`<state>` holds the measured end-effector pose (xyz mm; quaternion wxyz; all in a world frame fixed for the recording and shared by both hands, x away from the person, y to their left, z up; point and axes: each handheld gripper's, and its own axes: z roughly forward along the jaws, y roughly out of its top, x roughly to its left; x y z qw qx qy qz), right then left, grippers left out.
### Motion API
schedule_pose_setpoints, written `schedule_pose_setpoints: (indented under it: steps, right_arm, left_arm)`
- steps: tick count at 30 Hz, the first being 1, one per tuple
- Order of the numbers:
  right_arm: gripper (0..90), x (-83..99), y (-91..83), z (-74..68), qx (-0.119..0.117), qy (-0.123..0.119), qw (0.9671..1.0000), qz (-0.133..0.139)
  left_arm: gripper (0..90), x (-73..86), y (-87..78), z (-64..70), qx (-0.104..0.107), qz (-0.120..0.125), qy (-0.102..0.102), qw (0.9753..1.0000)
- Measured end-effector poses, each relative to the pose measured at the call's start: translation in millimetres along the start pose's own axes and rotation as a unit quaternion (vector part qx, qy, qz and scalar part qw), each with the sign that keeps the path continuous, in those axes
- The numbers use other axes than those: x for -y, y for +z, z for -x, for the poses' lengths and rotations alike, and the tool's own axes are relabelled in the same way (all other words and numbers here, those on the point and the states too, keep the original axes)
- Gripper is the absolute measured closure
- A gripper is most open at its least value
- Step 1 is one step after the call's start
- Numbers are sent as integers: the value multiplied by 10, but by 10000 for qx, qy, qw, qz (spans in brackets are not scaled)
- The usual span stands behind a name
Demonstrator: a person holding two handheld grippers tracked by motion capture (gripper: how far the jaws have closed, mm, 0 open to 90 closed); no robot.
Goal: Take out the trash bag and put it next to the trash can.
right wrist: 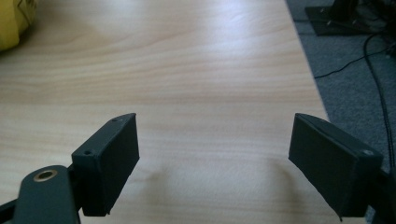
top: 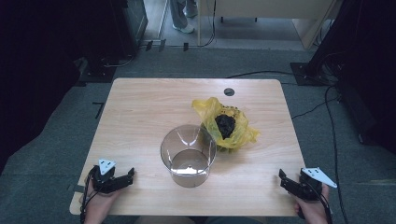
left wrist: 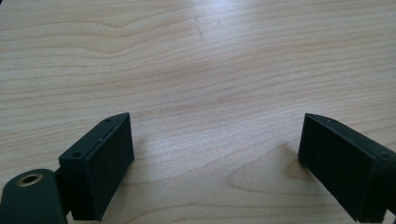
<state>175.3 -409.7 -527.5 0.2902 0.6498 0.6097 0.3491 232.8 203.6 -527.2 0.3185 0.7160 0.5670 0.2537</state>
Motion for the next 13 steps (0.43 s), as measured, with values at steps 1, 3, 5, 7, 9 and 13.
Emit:
schedule_pose_setpoints:
  steps: [1, 3, 5, 7, 9, 13]
  right_arm:
    - [160, 6, 6, -1, -51, -14, 9999, -148]
    - [158, 12, 21, -9, -49, -71, 9993, -353]
    - [158, 16, 21, -27, -18, -167, 9991, -382]
    - [157, 16, 31, -53, 72, -271, 9988, -413]
    - [149, 16, 39, -78, 153, -376, 9981, -455]
    - [143, 14, 44, -81, 140, -385, 9981, -458]
  left_arm:
    - [98, 0, 0, 0, 0, 0, 0, 10000]
    - [98, 0, 0, 0, 0, 1, -1, 10000]
    - [98, 0, 0, 0, -1, -1, 1, 10000]
    - [98, 0, 0, 0, -1, 0, 1, 10000]
    - [98, 0, 0, 0, -1, 1, -1, 10000]
    - [98, 0, 0, 1, 10, -2, 20, 10000]
